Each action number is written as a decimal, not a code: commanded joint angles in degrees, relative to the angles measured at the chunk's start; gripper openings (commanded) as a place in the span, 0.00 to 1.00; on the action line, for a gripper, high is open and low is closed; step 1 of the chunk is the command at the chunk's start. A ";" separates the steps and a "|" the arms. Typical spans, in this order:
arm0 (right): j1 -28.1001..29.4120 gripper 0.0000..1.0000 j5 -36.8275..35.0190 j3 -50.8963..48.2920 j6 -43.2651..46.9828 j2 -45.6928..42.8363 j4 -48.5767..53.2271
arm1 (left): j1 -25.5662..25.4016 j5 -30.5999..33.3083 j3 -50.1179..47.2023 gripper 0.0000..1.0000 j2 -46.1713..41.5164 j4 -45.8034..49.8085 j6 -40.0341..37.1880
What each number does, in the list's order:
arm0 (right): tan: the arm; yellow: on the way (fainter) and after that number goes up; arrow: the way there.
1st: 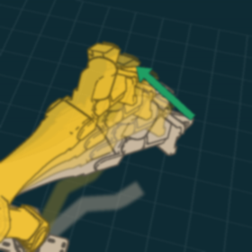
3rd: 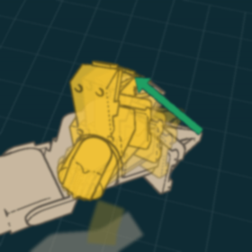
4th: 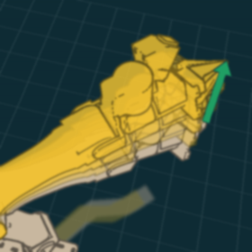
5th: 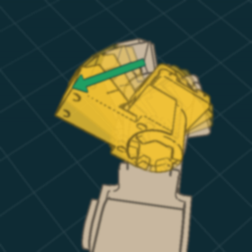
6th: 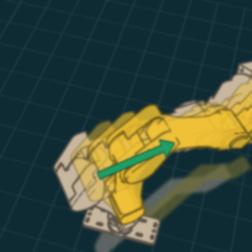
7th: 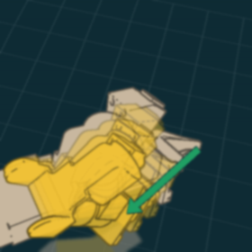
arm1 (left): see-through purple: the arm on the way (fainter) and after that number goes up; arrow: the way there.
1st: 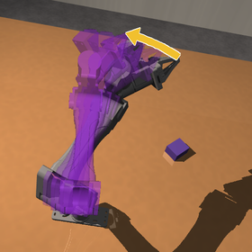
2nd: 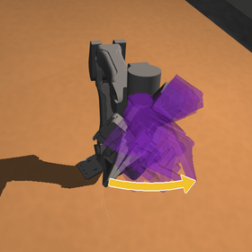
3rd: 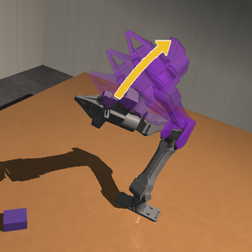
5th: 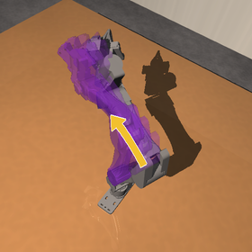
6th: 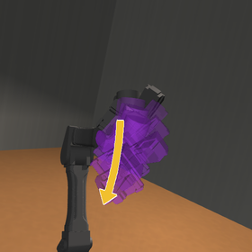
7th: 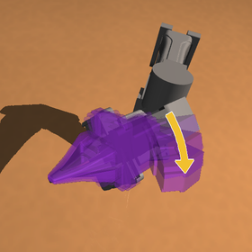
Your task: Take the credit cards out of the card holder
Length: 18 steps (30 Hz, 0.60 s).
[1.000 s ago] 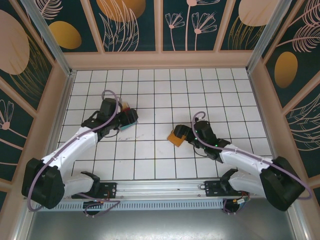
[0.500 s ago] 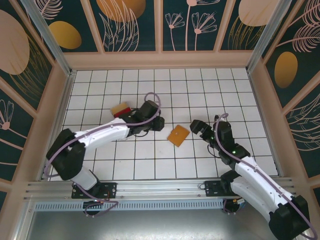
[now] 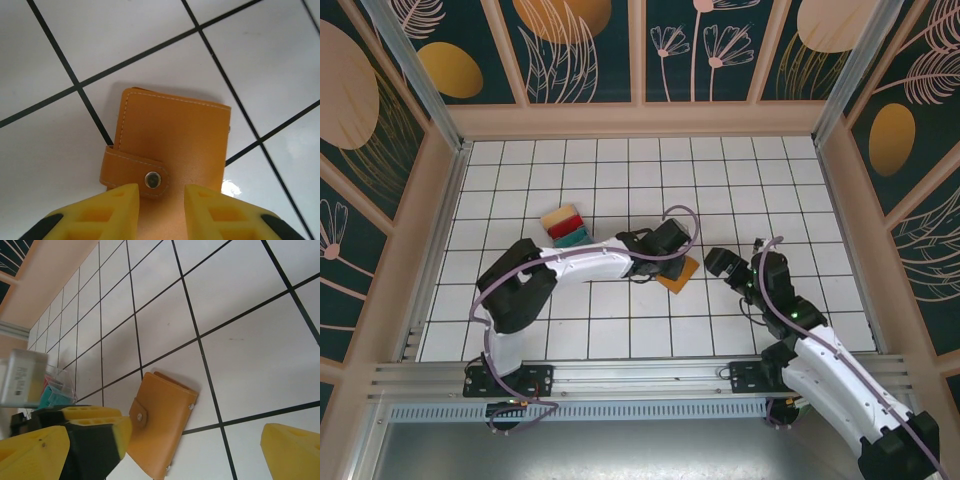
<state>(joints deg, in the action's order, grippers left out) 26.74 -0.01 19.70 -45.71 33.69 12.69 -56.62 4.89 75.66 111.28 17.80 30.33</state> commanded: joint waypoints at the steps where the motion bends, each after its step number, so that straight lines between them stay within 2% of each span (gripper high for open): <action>1: -0.42 0.99 -0.60 -0.98 -1.13 -1.38 2.07 | -0.11 1.19 2.45 0.32 2.08 2.82 -2.09; 11: -0.62 0.99 -0.56 -2.17 -2.00 -1.77 1.39 | -0.33 1.61 5.15 0.38 5.65 4.58 -4.28; 14: -0.59 0.99 -0.60 -2.39 -2.26 -1.77 0.94 | -0.54 1.62 5.46 0.43 6.37 5.47 -5.03; 18: -0.64 0.99 -0.45 -2.89 -2.68 -1.75 0.38 | -1.16 2.84 5.90 0.41 7.39 6.91 -6.22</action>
<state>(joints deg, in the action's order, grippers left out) 26.55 -0.01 17.82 -47.22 32.62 13.96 -57.04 6.24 80.18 116.57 21.37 26.00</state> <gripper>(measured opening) 0.988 0.423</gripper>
